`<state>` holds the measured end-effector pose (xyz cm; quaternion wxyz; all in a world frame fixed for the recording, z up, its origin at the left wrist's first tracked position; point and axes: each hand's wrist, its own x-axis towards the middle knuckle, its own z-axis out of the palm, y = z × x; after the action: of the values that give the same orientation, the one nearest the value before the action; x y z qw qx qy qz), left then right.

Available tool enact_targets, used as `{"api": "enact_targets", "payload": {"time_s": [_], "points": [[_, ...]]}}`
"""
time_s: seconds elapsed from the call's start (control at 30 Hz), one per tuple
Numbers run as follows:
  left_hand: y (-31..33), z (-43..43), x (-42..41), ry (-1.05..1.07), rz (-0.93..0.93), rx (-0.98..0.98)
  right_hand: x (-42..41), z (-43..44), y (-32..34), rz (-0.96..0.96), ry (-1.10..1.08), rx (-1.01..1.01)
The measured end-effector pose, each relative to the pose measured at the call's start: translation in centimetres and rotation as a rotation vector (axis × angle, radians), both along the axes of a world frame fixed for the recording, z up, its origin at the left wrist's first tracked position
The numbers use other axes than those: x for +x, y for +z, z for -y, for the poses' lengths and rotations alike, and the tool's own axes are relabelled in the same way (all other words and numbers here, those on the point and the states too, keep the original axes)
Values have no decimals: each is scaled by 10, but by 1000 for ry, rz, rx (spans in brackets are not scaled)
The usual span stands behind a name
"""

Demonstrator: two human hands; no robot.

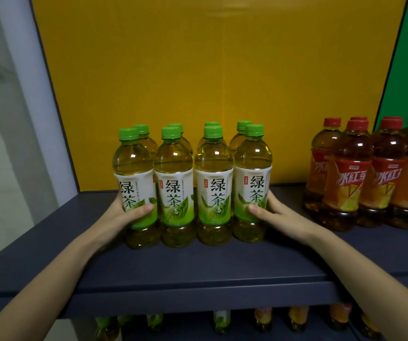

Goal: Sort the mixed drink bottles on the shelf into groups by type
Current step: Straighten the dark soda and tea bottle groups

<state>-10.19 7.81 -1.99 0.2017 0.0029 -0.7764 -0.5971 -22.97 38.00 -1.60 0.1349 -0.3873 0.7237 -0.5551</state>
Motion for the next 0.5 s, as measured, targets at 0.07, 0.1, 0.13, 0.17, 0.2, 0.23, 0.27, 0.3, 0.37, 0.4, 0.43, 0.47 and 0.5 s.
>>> {"api": "enact_targets", "payload": {"time_s": [0.07,0.1,0.13,0.17,0.2,0.23,0.27,0.3,0.37,0.4,0.43,0.47,0.5], "points": [[0,-1,-1,3,-11,-6,1,3,-3,-10,17,9],[0,-1,-1,4,-14,-11,0,4,-4,-17,20,14],[0,-1,-1,4,-17,-13,1,5,-4,-24,23,18],[0,-1,0,3,-17,-10,1,5,-4,-28,21,19],[0,-2,0,2,-18,-6,0,6,-4,-29,21,15],[0,-2,0,2,-18,-2,-1,6,-5,-31,21,12],[0,-3,0,0,-20,0,-1,7,-4,-32,25,8],[0,-3,0,-1,-19,0,-2,8,-5,-33,25,7],[0,-4,0,-4,-20,-6,-2,8,-5,-28,28,3],[0,-4,0,-5,-20,-6,-1,8,-4,-30,31,-1],[0,-5,-1,-3,-21,-4,-1,8,-4,-36,32,-1],[0,-5,-1,0,-23,-2,-2,8,-5,-42,30,-3],[0,-6,-1,4,-27,-4,-3,7,-5,-47,29,-4]]}}
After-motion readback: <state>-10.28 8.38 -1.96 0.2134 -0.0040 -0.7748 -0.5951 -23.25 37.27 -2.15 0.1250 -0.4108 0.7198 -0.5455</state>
